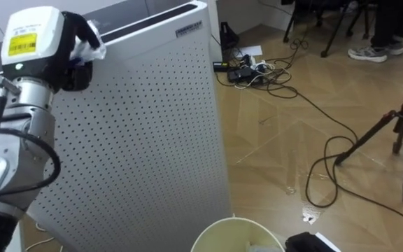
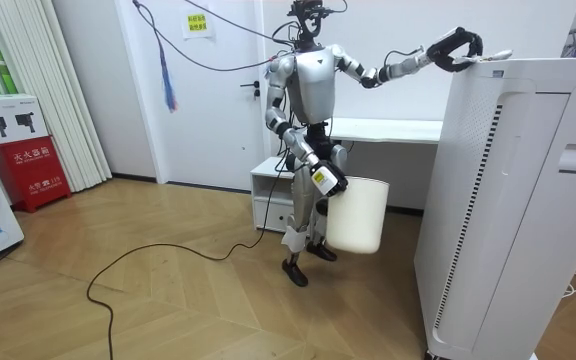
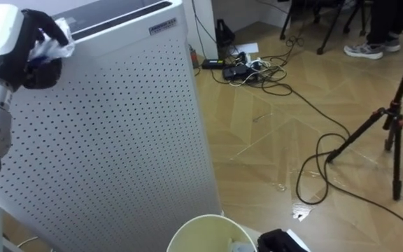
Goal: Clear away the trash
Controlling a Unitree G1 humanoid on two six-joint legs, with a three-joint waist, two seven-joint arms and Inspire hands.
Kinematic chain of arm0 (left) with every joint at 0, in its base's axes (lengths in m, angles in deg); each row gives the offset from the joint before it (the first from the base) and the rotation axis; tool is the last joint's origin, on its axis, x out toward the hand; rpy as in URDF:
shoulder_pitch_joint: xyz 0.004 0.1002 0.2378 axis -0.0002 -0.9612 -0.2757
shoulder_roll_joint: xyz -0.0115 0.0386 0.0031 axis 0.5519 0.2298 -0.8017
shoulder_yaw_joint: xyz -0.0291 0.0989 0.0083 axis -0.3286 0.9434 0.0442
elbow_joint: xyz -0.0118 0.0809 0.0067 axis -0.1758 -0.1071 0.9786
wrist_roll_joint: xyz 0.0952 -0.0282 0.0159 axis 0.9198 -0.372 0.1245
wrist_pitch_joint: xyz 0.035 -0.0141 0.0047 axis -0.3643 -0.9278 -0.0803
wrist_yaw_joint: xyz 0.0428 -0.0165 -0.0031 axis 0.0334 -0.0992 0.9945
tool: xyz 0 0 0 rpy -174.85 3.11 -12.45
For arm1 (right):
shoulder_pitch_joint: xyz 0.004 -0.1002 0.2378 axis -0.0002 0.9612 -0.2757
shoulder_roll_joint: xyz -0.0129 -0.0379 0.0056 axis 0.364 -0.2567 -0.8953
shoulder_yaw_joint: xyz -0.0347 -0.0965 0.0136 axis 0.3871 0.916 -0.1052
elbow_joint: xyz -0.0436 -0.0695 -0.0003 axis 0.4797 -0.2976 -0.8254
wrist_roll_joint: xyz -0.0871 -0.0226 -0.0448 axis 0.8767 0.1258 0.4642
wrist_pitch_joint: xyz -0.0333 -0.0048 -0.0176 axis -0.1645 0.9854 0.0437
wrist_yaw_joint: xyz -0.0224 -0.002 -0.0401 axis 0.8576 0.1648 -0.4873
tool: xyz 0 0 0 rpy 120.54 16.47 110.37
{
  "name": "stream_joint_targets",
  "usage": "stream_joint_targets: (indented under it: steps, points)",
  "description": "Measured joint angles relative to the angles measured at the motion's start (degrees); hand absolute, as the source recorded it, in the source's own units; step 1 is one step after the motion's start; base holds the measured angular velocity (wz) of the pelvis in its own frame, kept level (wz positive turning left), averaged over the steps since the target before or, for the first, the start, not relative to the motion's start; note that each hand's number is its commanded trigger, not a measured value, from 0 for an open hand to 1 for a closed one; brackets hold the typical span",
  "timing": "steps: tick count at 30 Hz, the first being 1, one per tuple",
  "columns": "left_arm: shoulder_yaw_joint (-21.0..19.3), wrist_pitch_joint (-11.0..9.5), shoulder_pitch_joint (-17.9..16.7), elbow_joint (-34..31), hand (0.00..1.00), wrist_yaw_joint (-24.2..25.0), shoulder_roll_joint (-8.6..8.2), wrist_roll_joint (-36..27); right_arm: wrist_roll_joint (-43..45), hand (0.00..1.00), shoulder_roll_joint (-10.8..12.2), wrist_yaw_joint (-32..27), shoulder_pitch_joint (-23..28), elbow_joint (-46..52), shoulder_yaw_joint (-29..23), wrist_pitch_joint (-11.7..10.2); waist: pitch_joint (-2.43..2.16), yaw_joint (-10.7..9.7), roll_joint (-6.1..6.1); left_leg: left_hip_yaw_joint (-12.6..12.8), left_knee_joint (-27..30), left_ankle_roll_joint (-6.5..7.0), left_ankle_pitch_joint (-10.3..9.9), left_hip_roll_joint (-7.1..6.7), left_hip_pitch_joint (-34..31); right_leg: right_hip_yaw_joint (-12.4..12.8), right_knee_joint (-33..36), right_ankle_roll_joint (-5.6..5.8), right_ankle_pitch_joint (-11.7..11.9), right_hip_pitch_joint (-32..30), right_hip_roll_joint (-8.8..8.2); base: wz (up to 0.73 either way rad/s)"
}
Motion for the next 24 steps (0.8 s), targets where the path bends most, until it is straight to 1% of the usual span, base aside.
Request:
stream_joint_targets:
  steps: [2,3,8,11,14,17,18,20,21,22,23,24]
  points:
    - [-0.1,0.3,0.0,0.0,1.0,0.1,0.03,0.0,0.0,1.0,-0.1,-0.1,0.0,0.0,0.0,0.7,0.02,0.0,0.21,0.0,0.0,0.0,0.0,-0.02,0.1,0.0,0.0,-0.01,0.0,0.1,-0.03,0.0]
    - [-0.1,0.4,0.0,0.1,1.0,0.2,0.04,0.0,0.0,1.0,-0.1,-0.2,0.0,0.0,0.0,1.1,0.23,0.0,0.04,0.0,-0.1,0.0,0.0,-0.04,0.2,0.0,0.0,-0.03,0.0,0.1,-0.04,0.0]
    - [-0.1,0.5,-0.1,0.3,1.0,0.4,0.05,0.6,-0.2,1.0,-0.4,-0.6,0.0,0.2,-0.2,1.2,0.41,0.1,0.4,0.1,-0.1,0.0,0.0,-0.03,0.3,0.0,0.0,-0.08,-0.1,0.1,-0.02,0.0]
    - [0.0,0.5,-0.1,0.4,1.0,0.3,0.22,0.2,-2.4,1.0,-1.0,-0.9,0.0,0.2,-0.2,1.2,0.47,0.3,0.64,0.3,-0.1,-0.01,0.0,-0.04,0.3,0.2,0.0,-0.08,-0.1,0.0,0.0,-0.02]
    - [0.1,0.5,-0.5,0.1,1.0,-1.1,0.31,-0.7,-3.4,1.0,-1.5,-0.9,0.0,0.3,-0.1,1.2,0.55,0.4,0.62,0.6,-0.2,-0.01,0.0,-0.07,0.4,0.3,0.0,-0.08,-0.1,0.1,0.07,-0.04]
    - [0.1,-0.2,-0.8,-0.3,1.0,-3.8,0.28,-3.2,-4.3,1.0,-1.6,-1.3,0.0,0.8,-0.1,1.2,0.82,0.4,0.22,0.3,0.0,-0.01,0.0,-0.1,-0.2,0.0,0.0,-0.08,-0.1,-0.2,0.06,0.07]
    - [0.1,-0.4,-0.9,-1.0,1.0,-4.8,0.28,-4.9,-4.4,1.0,-1.6,-1.6,0.0,1.0,-0.1,1.2,0.86,0.5,0.17,0.0,-0.1,0.0,0.0,-0.31,-0.4,0.0,0.0,-0.09,-0.1,-0.4,0.09,0.06]
    - [-0.2,-0.3,-1.4,-3.3,1.0,-4.9,0.24,-6.4,-4.4,1.0,-1.4,-1.6,0.0,1.4,-0.1,1.1,0.82,0.4,-0.01,-0.6,-0.1,0.02,0.0,-0.4,-0.8,0.0,0.0,-0.09,-0.1,-0.7,0.08,0.08]
    - [-0.3,-0.2,-1.4,-5.5,1.0,-4.9,0.13,-7.0,-4.5,1.0,-1.1,-1.6,0.0,1.4,-0.1,1.0,0.74,0.4,-0.54,-1.0,0.0,0.05,0.1,-0.46,-1.3,-0.3,-0.1,-0.08,-0.1,-0.9,0.03,0.15]
    - [-0.3,-0.2,-2.4,-8.7,1.0,-4.9,-0.11,-6.9,-4.6,1.0,-1.0,-1.6,0.0,1.6,0.2,1.0,0.8,0.5,-1.18,-1.3,0.0,0.06,0.1,-0.51,-1.4,-0.6,-0.1,-0.08,-0.1,-0.9,-0.08,0.15]
    - [-0.3,-0.2,-3.4,-10.8,1.0,-4.9,-0.32,-6.8,-4.7,1.0,-1.0,-1.6,0.0,1.8,0.3,1.0,0.77,0.6,-1.43,-1.4,0.0,0.06,0.1,-0.53,-1.5,-0.8,-0.1,-0.08,-0.1,-0.9,-0.13,0.13]
    - [-0.3,-0.5,-5.2,-14.8,1.0,-5.3,-1.06,-6.7,-4.7,1.0,-1.0,-1.6,0.0,2.3,0.4,0.9,0.67,0.6,-1.9,-1.7,0.0,0.06,0.1,-0.58,-1.7,-1.2,-0.1,-0.06,-0.1,-1.0,-0.19,0.12]
